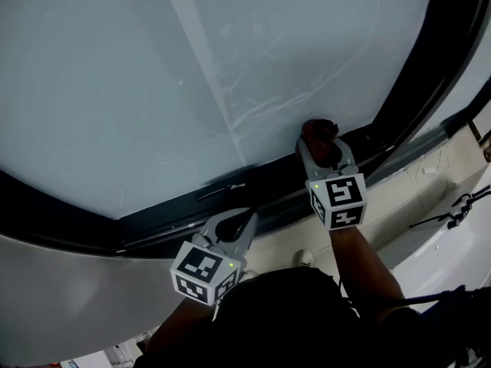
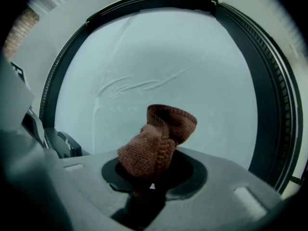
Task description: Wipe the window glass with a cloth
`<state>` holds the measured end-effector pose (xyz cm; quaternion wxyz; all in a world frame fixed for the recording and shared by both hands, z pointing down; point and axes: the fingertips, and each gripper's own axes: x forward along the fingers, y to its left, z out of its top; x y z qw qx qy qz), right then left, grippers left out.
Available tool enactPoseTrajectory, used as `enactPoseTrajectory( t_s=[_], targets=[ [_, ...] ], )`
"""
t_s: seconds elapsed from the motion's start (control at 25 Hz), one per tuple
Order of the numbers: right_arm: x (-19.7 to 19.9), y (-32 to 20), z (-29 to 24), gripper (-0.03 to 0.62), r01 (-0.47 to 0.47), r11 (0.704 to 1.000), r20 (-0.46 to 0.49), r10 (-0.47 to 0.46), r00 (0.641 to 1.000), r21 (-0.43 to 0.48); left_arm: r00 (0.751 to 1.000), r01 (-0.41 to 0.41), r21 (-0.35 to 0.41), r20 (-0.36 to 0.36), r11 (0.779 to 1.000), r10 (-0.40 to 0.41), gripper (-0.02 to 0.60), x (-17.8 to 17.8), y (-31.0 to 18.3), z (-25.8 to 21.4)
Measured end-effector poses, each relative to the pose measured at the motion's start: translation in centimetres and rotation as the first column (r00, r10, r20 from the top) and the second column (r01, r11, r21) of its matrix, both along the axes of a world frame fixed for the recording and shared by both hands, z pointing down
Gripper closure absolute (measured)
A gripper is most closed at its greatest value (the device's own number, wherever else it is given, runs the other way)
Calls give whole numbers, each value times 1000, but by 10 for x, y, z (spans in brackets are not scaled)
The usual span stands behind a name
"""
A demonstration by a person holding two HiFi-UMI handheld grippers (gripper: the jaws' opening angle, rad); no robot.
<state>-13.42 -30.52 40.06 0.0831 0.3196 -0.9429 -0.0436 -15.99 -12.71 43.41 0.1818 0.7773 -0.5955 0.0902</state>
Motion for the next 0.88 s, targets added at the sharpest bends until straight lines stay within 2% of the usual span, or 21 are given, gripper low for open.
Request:
enactPoseTrajectory(
  t_s=[0.28,0.44,0.64,0.88],
  targets=[
    [-41,43,0,494,102,995,11,-102,995,2,999,-16,-20,-36,1000,15,565,17,-3,9],
    [-49,51,-1,491,84,996,36,-84,996,-8,999,-46,-55,-19,997,45,565,28,7,26],
    [-56,57,0,490,89,996,42,-90,995,14,999,2,-52,-48,999,-5,565,14,11,26],
    [-63,65,0,490,91,996,49,-92,995,5,999,18,-53,-36,998,-20,565,6,23,25]
  ],
)
